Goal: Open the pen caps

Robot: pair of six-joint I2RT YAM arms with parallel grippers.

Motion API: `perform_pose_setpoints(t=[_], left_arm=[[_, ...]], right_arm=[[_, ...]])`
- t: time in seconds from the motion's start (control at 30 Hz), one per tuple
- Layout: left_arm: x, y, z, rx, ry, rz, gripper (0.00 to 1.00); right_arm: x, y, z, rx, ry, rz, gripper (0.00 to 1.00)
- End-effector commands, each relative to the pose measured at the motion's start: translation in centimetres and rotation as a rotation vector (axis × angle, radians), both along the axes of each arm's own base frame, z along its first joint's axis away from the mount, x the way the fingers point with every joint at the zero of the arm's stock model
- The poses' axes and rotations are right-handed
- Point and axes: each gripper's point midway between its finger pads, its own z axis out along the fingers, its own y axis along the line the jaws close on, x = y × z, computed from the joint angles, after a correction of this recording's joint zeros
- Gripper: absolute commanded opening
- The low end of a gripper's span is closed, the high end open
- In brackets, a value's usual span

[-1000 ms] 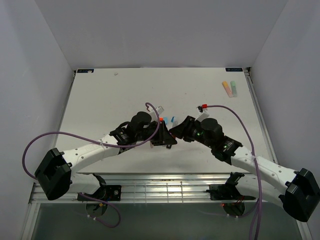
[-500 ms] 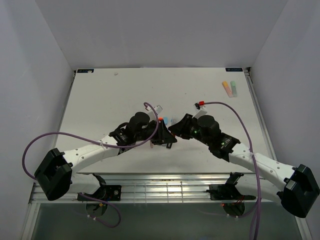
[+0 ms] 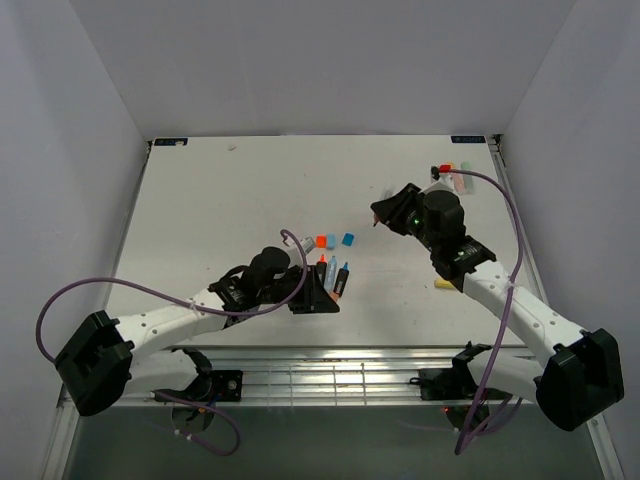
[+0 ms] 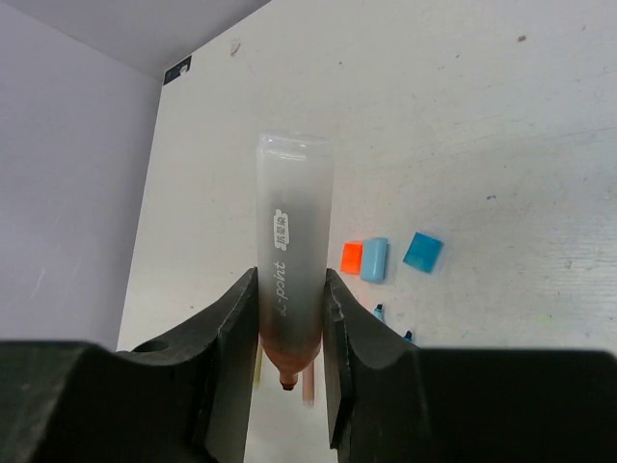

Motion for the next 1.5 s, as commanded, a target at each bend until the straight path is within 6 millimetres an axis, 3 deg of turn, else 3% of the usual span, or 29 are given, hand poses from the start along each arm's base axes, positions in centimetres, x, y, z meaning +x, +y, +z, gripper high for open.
perform_pose_setpoints(t=[0.0,0.07,0.13,0.23,0.27,0.3,0.37,0.4,0.47,0.6,0.77,1.07,1.37,1.47], left_arm=[[0.0,0.5,0.9,0.004,-0.028,0.011,0.00],[1.0,0.4,1.5,0.036,-0.061,0.022,0.00],[3.3,-0.5,2.5,0.083,-0.119,0.051,0.00],[5.8,-1.2,2.2,0.178,-0.133,0.079,0.00],[7.2,-2.1,1.9,0.223,-0.133,0.072,0.00],[8.2,-2.5,1.6,0.250,-0.128,0.078,0.00],[10.7,-4.0,0.4,0.330,-0.126,0.066,0.00],[11.6,-4.4,-0.2,0.359,-0.120,0.065,0.00],[13.9,-5.5,-1.9,0.437,-0.105,0.074,0.00],[16.8,-7.0,-4.4,0.505,-0.116,0.084,0.00],[18.8,-8.2,-6.7,0.547,-0.131,0.086,0.00],[20.6,-9.1,-8.9,0.584,-0.153,0.078,0.01],[21.5,-8.3,-10.3,0.602,-0.102,0.115,0.23],[21.7,-8.1,-10.5,0.605,-0.093,0.123,0.26]], right_arm=[[0.2,0.2,2.5,-0.009,-0.068,0.031,0.08],[-1.2,-0.2,0.6,-0.047,-0.003,0.054,0.08],[-2.9,-0.4,-1.6,-0.072,0.055,0.093,0.08],[-5.8,-1.6,-5.5,-0.104,0.130,0.105,0.08],[-6.6,-2.0,-5.5,-0.100,0.118,0.106,0.08],[-7.7,-2.7,-7.6,-0.125,0.167,0.104,0.08],[-8.7,-3.8,-8.2,-0.144,0.168,0.085,0.08],[-9.6,-4.3,-9.5,-0.165,0.202,0.084,0.08],[-10.3,-4.9,-9.6,-0.167,0.195,0.077,0.08],[-11.4,-5.4,-11.5,-0.181,0.223,0.086,0.08],[-12.2,-5.1,-14.1,-0.173,0.251,0.115,0.08],[-12.7,-4.4,-16.3,-0.154,0.279,0.153,0.08],[-12.5,-4.3,-16.8,-0.147,0.278,0.153,0.08],[-12.4,-4.2,-17.2,-0.148,0.286,0.154,0.08]])
